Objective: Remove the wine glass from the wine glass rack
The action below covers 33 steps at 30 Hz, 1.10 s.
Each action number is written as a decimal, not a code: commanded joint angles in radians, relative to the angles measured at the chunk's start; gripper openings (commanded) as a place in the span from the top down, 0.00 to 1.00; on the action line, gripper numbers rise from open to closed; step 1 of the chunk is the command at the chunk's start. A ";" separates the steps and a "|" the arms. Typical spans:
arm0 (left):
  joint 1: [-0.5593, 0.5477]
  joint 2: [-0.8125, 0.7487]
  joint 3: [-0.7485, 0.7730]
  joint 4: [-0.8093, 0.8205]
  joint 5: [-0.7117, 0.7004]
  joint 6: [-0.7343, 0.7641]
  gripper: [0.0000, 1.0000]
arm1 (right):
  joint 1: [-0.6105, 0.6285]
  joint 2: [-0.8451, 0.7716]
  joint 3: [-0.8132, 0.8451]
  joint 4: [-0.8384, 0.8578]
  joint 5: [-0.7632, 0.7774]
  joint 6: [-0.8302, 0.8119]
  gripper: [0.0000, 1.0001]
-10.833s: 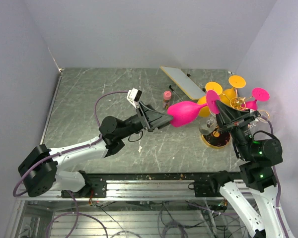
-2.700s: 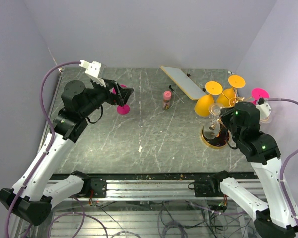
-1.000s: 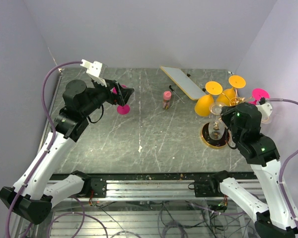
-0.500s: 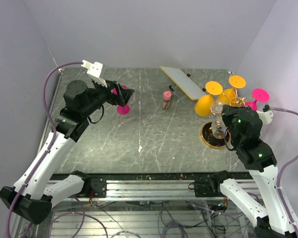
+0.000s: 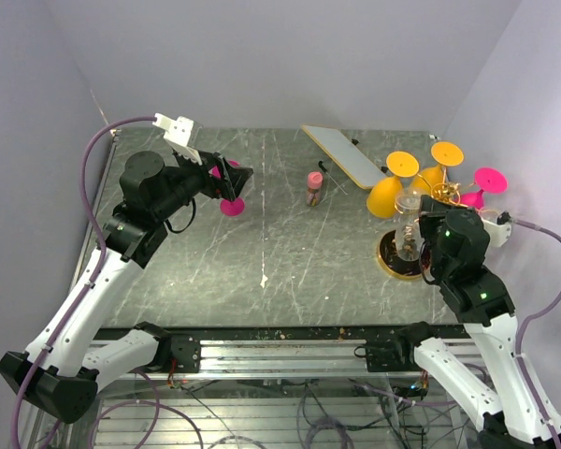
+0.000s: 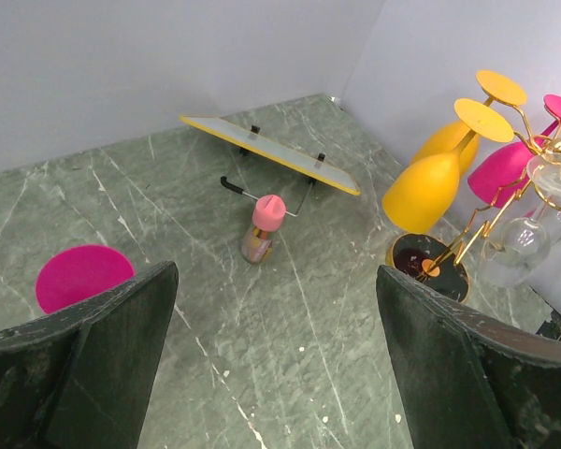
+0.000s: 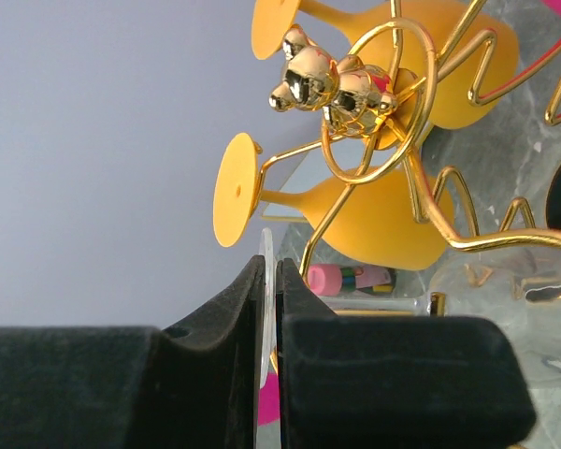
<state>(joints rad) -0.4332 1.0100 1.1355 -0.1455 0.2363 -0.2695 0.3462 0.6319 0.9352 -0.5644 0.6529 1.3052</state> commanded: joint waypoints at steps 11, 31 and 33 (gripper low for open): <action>-0.002 -0.001 -0.005 0.038 0.009 0.003 0.03 | 0.001 -0.026 -0.040 0.127 0.025 0.240 1.00; -0.009 -0.006 -0.005 0.038 0.006 0.003 0.03 | 0.000 -0.037 -0.133 0.288 -0.010 0.384 1.00; -0.010 -0.007 -0.004 0.036 0.005 0.004 0.03 | 0.001 -0.033 -0.129 0.284 0.005 0.394 1.00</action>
<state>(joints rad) -0.4370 1.0100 1.1355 -0.1459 0.2363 -0.2691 0.3462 0.5991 0.8028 -0.3702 0.6277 1.6505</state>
